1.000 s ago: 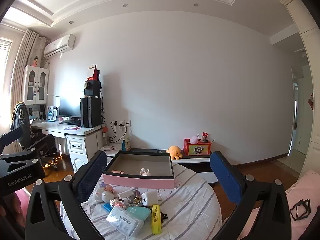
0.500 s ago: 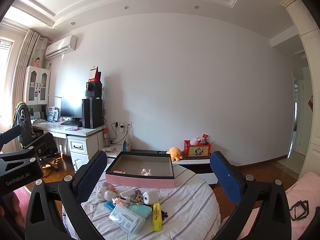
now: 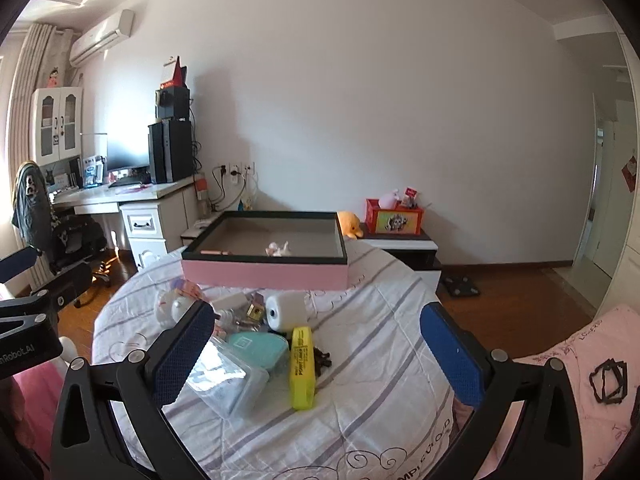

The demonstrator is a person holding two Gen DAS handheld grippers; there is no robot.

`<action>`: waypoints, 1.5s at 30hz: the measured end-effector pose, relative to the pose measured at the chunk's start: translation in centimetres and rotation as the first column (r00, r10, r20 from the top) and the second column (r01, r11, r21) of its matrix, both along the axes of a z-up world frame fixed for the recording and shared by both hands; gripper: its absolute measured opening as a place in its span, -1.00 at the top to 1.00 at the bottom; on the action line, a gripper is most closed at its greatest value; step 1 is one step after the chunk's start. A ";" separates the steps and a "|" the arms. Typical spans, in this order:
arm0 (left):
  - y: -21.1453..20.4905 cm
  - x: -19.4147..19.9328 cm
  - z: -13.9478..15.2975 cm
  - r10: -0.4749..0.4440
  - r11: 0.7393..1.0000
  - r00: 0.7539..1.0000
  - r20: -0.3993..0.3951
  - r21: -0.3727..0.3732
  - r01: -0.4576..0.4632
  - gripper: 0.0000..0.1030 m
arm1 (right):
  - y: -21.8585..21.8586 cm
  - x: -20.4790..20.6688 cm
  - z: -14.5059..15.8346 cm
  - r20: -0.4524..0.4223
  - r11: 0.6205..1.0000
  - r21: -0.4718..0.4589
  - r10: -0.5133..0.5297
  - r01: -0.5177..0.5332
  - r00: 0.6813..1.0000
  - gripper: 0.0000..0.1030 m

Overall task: Organize rigid objects
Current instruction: 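Lift both tools back from the box toward the bed items, then grasp the Dental Flossers case with the left tool while the right tool grasps the yellow highlighter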

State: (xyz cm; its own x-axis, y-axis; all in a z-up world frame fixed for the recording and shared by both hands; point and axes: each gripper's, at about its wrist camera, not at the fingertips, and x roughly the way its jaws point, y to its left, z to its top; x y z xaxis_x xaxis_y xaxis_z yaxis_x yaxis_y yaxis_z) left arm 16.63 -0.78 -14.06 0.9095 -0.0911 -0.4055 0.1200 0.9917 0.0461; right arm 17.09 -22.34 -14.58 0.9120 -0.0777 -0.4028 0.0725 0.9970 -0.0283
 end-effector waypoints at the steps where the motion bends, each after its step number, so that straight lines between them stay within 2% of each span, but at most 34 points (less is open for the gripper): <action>1: -0.6 0.3 -0.6 -0.020 1.000 1.000 -0.015 0.002 0.020 -1.00 | -0.6 0.4 -0.6 -0.016 1.000 0.003 -0.016 0.016 1.000 -1.00; 5: -3.1 1.4 -3.4 -0.109 0.994 0.991 -0.077 0.010 0.110 -1.00 | -2.6 1.5 -2.7 -0.082 0.999 0.011 -0.052 0.053 0.995 -1.00; 8: -4.6 2.3 -5.3 -0.204 0.979 0.970 -0.134 -0.034 0.201 -1.00 | -3.8 2.0 -4.0 -0.117 0.997 0.027 -0.062 0.066 0.991 -1.00; 11: -6.1 2.8 -6.4 -0.245 0.970 0.956 -0.164 -0.054 0.239 -1.00 | -5.0 2.7 -5.0 -0.147 0.996 0.044 -0.073 0.081 0.986 -1.00; 13: -6.7 3.3 -7.1 -0.203 0.979 0.959 -0.197 -0.053 0.197 -1.00 | -5.5 3.2 -5.6 -0.162 0.995 0.048 -0.079 0.088 0.984 -1.00; 15: -6.9 4.0 -7.6 -0.179 0.983 0.957 -0.229 -0.084 0.164 -1.00 | -5.9 3.7 -6.1 -0.172 0.995 0.058 -0.075 0.086 0.982 -1.00; 17: -7.3 4.6 -8.4 -0.188 0.980 0.945 -0.269 -0.116 0.162 -1.00 | -6.2 4.1 -6.5 -0.186 0.994 0.060 -0.075 0.087 0.980 -1.00; 20: -8.7 5.0 -9.8 -0.160 0.987 0.936 -0.314 -0.058 0.150 -1.00 | -6.6 4.8 -7.3 -0.204 0.994 0.070 -0.067 0.083 0.977 -1.00; 23: -9.1 5.2 -10.4 -0.096 0.995 0.939 -0.329 0.007 0.104 -1.00 | -6.7 5.3 -7.9 -0.222 0.995 0.081 -0.046 0.065 0.974 -1.00; 26: -7.7 5.5 -10.8 -0.076 0.997 0.930 -0.359 -0.010 0.077 -1.00 | -6.0 5.7 -8.4 -0.238 0.996 0.077 -0.023 0.042 0.971 -1.00; 33: -3.8 4.6 -11.2 0.027 0.998 0.935 -0.352 0.063 -0.006 -1.00 | -3.2 6.7 -9.2 -0.281 0.997 0.056 0.070 -0.056 0.957 -1.00; 35: -2.8 4.2 -11.0 0.041 0.998 0.938 -0.343 0.056 -0.023 -1.00 | -2.3 7.2 -9.5 -0.297 0.996 0.043 0.093 -0.084 0.950 -1.00; 37: -2.0 3.9 -10.5 0.021 1.000 0.943 -0.333 0.006 -0.020 -1.00 | -1.4 7.9 -9.8 -0.314 0.995 0.010 0.095 -0.097 0.945 -1.00; 38: -1.9 3.8 -10.2 -0.001 1.000 0.945 -0.326 -0.026 -0.008 -1.00 | -1.1 8.2 -10.0 -0.321 0.994 0.001 0.100 -0.105 0.942 -0.93; 40: -2.0 3.5 -9.6 -0.037 0.998 0.949 -0.312 -0.057 0.020 -1.00 | -0.7 8.7 -10.2 -0.341 0.992 -0.004 0.117 -0.126 0.933 -0.49; 41: -2.2 3.5 -9.4 -0.059 0.997 0.949 -0.310 -0.074 0.038 -1.00 | -0.8 8.9 -10.3 -0.349 0.990 0.010 0.133 -0.138 0.927 -0.06; 42: -2.4 3.7 -9.3 -0.078 0.994 0.945 -0.319 -0.093 0.050 -1.00 | -0.9 9.0 -10.5 -0.358 0.990 0.013 0.138 -0.143 0.924 0.16; 45: -3.3 4.5 -9.8 -0.048 0.995 0.933 -0.358 -0.098 0.014 -1.00 | -1.4 8.7 -10.7 -0.358 0.988 0.018 0.148 -0.151 0.922 0.35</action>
State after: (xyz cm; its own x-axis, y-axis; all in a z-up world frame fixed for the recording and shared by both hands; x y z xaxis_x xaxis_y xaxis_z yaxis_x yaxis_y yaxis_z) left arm 21.14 -4.03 -23.88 0.7008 -0.1692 -0.6930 0.1420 0.9851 -0.0970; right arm 25.80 -23.77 -25.26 0.7088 0.0428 -0.7041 -0.0943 0.9950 -0.0345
